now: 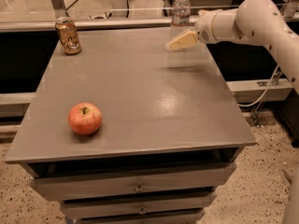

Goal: Pick water bottle

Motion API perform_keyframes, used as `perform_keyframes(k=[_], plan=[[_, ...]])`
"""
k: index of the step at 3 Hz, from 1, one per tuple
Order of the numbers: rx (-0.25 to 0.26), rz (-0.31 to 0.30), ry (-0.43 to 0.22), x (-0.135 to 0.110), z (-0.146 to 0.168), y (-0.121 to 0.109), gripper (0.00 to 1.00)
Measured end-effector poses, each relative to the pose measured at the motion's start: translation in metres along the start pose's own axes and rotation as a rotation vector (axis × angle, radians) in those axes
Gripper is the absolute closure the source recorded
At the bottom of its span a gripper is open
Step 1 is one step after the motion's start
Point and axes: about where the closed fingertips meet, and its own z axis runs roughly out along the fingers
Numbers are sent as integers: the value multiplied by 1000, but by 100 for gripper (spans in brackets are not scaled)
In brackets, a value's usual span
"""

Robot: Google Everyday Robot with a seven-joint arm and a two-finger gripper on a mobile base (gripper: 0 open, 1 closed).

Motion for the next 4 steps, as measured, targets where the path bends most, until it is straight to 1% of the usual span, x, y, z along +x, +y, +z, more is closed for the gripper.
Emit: perform_keyframes(k=[1,2,3,4], plan=[[-4,36,-62,6,18,-6,0],[-5,75,-148,10,37,-20,0],[2,116,-228,9,54,-39,18],[13,140,-276,7,59,-53,41]])
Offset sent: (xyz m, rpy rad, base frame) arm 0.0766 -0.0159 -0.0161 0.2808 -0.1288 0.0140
